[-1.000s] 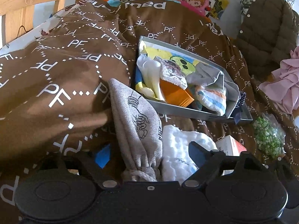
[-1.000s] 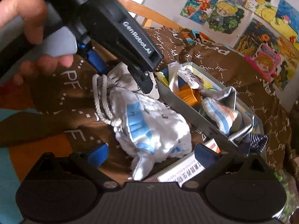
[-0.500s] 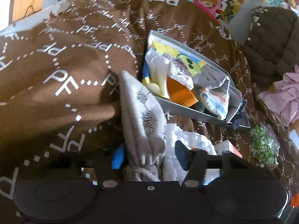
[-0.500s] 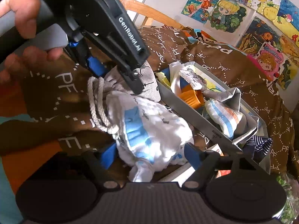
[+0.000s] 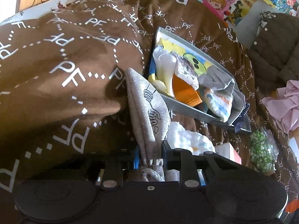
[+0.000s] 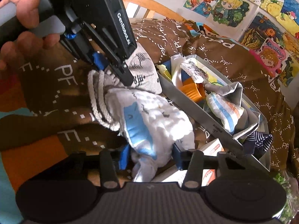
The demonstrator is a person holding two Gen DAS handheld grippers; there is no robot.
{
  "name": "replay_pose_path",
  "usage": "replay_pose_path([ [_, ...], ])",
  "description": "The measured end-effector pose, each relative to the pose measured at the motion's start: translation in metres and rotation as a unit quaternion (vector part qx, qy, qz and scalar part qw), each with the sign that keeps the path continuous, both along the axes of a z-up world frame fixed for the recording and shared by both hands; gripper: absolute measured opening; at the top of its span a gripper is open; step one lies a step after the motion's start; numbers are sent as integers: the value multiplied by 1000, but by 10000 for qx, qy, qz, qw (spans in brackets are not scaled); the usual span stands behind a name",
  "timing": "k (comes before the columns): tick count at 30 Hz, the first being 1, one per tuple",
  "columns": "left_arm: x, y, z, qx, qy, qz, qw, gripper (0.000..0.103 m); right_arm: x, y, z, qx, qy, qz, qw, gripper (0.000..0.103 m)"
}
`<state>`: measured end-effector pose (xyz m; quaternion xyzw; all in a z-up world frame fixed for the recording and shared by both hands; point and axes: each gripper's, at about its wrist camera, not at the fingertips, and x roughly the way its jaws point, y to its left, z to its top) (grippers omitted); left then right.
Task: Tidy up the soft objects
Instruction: 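Grasp the grey drawstring pouch with the left tool while the right tool grasps the white-and-blue bag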
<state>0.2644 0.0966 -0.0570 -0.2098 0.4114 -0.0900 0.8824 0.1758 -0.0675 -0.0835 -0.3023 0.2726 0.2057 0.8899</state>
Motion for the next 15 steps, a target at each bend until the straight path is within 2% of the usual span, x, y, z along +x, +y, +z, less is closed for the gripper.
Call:
replay_pose_path([
  [6, -7, -9, 13, 310, -250, -51, 9992, 20, 0, -1, 2, 13, -57, -72, 10000, 33],
  [10, -15, -15, 22, 472, -386, -103, 9981, 20, -3, -3, 7, 112, -213, -92, 9997, 30],
  [15, -26, -20, 41, 606, -857, -145, 9944, 20, -6, -8, 19, 221, -573, -176, 9980, 28],
])
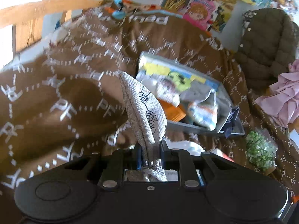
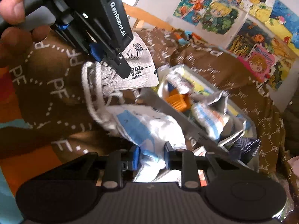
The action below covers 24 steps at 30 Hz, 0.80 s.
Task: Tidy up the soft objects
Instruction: 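Grasp the grey drawstring pouch with the left tool while the right tool grasps the white-and-blue bag, then lift and carry the pouch and bag over the grey tray with both tools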
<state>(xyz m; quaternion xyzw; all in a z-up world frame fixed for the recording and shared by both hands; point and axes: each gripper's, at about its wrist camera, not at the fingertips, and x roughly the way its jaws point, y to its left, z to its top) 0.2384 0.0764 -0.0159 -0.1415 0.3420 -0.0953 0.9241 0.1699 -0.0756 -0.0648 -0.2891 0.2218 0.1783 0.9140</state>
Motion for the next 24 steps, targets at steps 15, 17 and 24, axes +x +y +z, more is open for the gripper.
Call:
replay_pose_path([
  [15, -20, -15, 27, 337, -954, -192, 9947, 20, 4, -23, 33, 187, -718, -439, 9963, 27],
  [17, -22, -16, 29, 350, -1010, -205, 9941, 20, 5, -30, 39, 285, -768, -551, 9951, 27],
  [24, -29, -24, 32, 437, -1244, -434, 9903, 20, 10, -62, 70, 1179, -654, -859, 9871, 27],
])
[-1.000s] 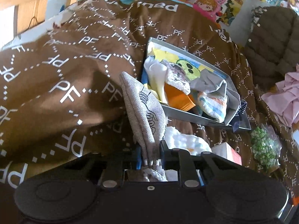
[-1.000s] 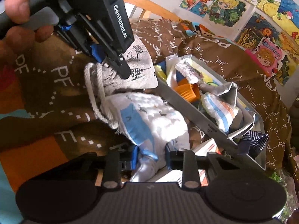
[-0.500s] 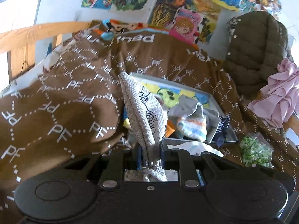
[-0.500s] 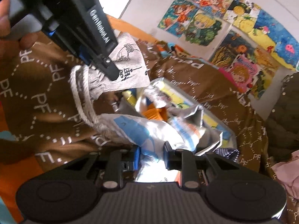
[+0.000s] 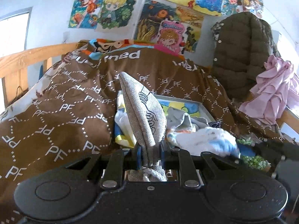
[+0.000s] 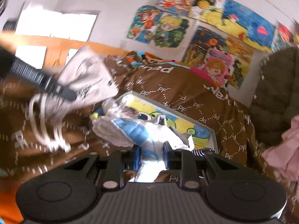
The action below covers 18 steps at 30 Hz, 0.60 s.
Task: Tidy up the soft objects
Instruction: 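Lift and carry the pouch and bag over the grey tray with both tools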
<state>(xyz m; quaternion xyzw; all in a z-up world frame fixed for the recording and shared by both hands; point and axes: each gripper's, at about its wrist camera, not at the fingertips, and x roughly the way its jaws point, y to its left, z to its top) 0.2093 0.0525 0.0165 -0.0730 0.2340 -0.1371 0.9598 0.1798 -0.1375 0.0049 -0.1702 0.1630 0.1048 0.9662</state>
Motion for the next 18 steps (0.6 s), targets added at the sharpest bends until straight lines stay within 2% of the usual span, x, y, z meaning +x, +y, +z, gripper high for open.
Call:
replay_pose_path([
  [6, -8, -10, 2, 94, -232, -186, 9995, 20, -1, -22, 20, 620, 6, -38, 9981, 27],
  [18, -5, -37, 15, 68, -476, -347, 9982, 20, 8, -49, 39, 1080, -231, -100, 9938, 27],
])
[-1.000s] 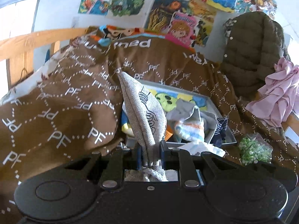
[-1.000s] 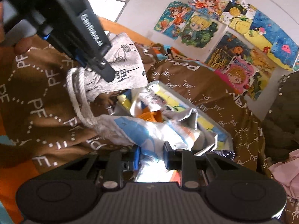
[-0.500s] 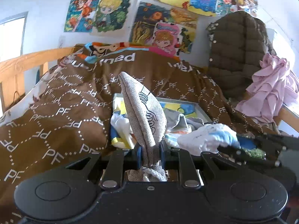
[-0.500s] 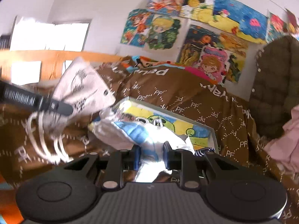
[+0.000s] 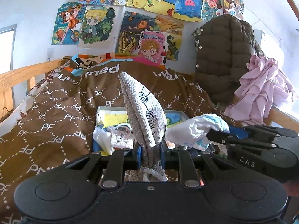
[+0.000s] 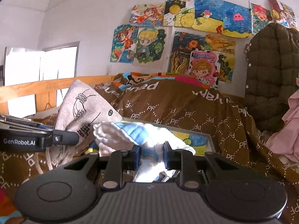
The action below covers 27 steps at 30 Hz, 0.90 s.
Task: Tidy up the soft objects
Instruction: 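Lift and carry the pouch and bag over the grey tray with both tools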
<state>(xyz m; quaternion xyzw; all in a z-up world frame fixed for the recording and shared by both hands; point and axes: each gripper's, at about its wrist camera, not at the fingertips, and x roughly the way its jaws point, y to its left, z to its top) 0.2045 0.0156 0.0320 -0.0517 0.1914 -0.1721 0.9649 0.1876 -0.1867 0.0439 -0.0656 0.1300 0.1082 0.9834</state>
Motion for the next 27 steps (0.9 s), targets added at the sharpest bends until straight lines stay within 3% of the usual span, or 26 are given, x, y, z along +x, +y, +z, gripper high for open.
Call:
replay_pose_path([
  [13, 61, -59, 28, -300, -370, -116, 9988, 20, 53, -73, 16, 925, -166, -546, 9941, 27],
  [21, 128, -109, 40, -407, -388, -195, 9982, 20, 103, -118, 15, 1346, -163, -774, 9877, 27],
  [27, 179, -137, 28, -317, -161, -213, 9991, 20, 142, -125, 1, 1469, -148, -747, 9862, 27],
])
